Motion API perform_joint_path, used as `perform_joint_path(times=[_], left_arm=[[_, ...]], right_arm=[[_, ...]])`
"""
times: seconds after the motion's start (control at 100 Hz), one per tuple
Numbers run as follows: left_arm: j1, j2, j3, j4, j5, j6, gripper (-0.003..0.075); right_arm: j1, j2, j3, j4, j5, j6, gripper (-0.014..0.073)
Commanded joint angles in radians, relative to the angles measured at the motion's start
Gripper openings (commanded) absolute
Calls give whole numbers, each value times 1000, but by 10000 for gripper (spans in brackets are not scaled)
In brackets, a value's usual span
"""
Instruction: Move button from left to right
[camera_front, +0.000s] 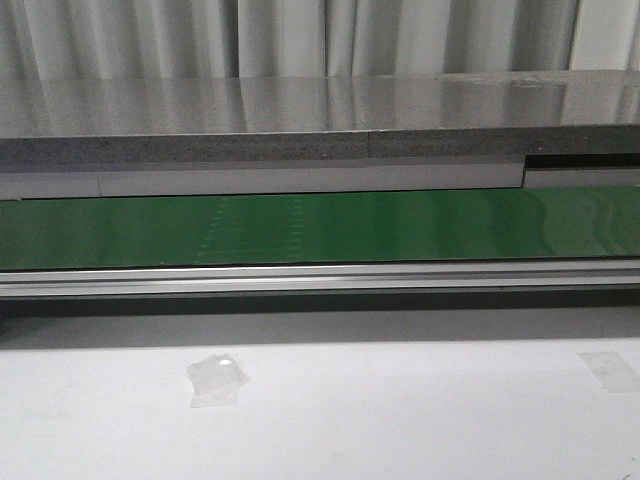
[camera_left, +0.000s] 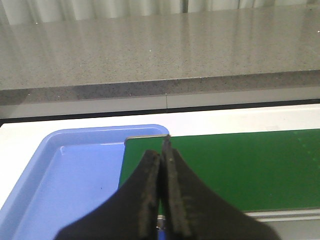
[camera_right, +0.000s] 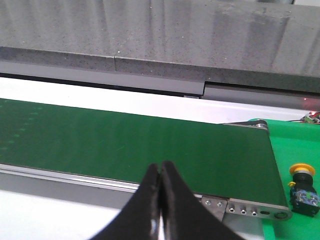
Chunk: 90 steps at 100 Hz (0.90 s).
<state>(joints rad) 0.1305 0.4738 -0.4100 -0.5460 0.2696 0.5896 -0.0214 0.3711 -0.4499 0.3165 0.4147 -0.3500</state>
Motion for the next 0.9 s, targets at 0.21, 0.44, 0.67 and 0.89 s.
perform_joint_path(times=[0.21, 0.44, 0.67, 0.89], left_arm=[[-6, 3, -28, -20, -70, -1, -20], [-6, 3, -28, -20, -70, -1, -20], [-6, 3, -28, -20, -70, -1, -20], [-6, 3, -28, -20, -70, -1, -20]], right_arm=[[0, 2, -21, 12, -76, -11, -101], [24, -34, 26, -105, -164, 147, -101], [77, -156, 148, -289, -241, 402, -101], [78, -320, 299, -289, -284, 402, -101]])
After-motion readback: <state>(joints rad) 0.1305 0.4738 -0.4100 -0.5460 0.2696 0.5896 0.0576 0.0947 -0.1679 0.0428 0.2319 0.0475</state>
